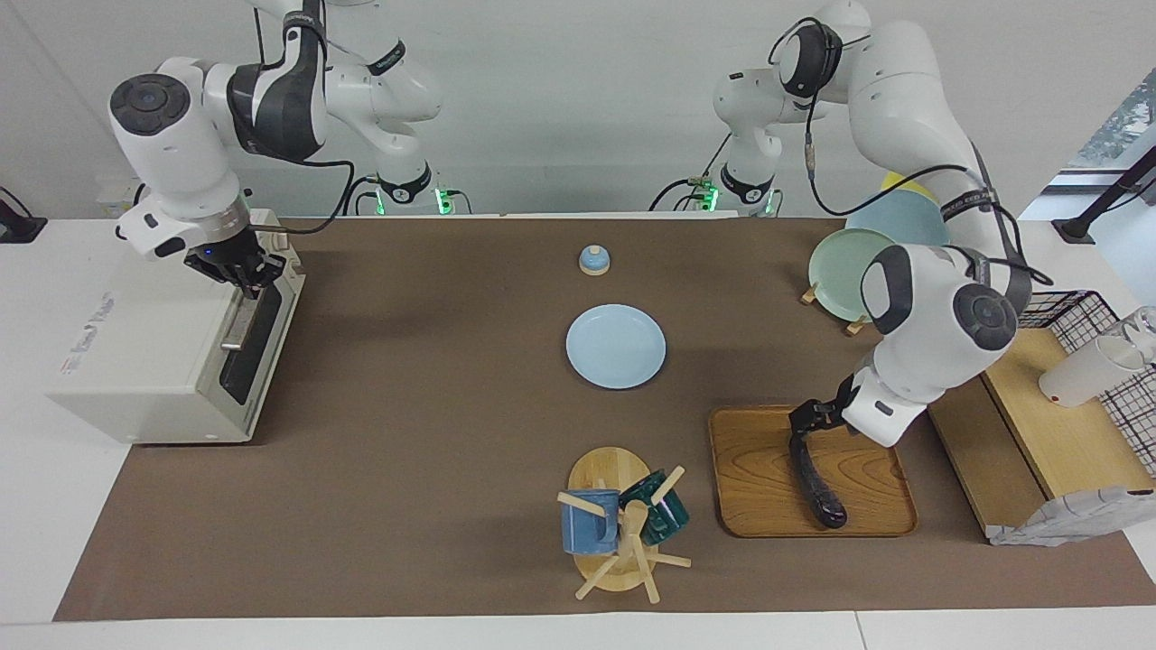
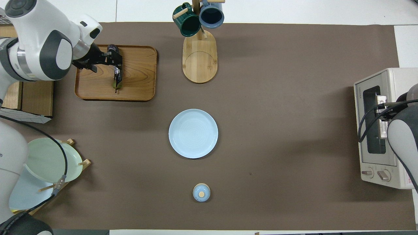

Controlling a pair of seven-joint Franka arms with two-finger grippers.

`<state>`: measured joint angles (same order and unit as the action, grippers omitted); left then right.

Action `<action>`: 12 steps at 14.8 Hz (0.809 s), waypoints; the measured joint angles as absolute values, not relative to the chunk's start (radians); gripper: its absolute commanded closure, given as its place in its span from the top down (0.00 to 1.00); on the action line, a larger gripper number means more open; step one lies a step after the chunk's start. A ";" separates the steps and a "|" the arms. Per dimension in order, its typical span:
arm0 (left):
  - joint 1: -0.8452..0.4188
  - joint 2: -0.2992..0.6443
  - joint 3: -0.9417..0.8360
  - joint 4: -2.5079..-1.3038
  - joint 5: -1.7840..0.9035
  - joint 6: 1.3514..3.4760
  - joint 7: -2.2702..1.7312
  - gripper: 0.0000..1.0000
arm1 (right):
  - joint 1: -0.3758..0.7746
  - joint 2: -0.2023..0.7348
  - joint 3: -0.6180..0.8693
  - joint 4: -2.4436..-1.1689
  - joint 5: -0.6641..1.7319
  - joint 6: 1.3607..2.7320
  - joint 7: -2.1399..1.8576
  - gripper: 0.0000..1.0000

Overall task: Put eggplant into oven
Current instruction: 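Grasp the eggplant with the left gripper while the right gripper reaches the oven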

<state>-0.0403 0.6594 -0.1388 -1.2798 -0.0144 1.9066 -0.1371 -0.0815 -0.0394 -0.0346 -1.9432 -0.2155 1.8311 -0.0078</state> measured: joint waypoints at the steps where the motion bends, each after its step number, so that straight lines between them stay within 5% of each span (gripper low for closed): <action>1: -0.044 0.681 -0.139 -1.275 0.008 1.937 -0.137 1.00 | -0.089 -0.033 -0.035 -1.945 -0.218 1.847 -0.011 0.00; 12: -0.078 0.666 -0.139 -1.430 0.090 2.109 -0.123 1.00 | -0.135 -0.025 -0.034 -1.991 -0.218 1.938 -0.059 0.00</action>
<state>-0.0782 0.6657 -0.1394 -1.4298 0.0903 2.1086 -0.1230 -0.1352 -0.0246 -0.0338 -1.9909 -0.2179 1.9380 -0.0593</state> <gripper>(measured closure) 0.000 0.991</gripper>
